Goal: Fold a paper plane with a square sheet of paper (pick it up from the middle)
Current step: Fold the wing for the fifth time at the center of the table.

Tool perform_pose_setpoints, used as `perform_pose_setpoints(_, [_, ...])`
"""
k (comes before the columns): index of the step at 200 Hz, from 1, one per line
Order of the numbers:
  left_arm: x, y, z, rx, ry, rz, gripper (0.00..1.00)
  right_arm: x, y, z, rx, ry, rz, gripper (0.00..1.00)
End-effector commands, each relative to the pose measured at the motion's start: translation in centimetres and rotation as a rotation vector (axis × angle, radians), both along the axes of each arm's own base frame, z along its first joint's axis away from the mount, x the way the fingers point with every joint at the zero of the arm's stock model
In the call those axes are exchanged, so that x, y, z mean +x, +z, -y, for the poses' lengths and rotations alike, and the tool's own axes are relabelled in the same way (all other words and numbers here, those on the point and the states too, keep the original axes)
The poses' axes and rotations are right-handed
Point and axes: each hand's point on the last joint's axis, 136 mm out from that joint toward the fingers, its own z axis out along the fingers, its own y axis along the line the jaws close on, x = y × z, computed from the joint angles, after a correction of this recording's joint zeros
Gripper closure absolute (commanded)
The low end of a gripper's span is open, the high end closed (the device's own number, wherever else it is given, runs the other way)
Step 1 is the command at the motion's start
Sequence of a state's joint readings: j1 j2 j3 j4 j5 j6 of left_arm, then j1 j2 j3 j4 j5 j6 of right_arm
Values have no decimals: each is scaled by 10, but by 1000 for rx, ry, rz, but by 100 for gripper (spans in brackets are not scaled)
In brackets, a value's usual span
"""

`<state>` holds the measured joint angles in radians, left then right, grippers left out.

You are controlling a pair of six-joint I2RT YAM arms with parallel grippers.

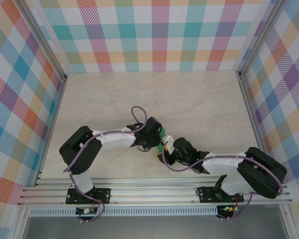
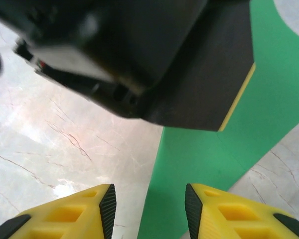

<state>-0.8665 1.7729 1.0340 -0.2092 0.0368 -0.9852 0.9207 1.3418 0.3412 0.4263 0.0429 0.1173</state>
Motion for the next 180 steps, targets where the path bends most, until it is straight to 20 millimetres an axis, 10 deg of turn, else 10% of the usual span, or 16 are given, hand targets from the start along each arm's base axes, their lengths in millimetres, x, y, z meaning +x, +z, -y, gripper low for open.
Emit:
perform_pose_setpoints(1, [0, 2, 6, -16, 6, -9, 100, 12, 16, -12, 17, 8, 93, 57])
perform_pose_setpoints(180, [-3, 2, 7, -31, 6, -18, 100, 25, 2, -12, -77, 16, 172, 75])
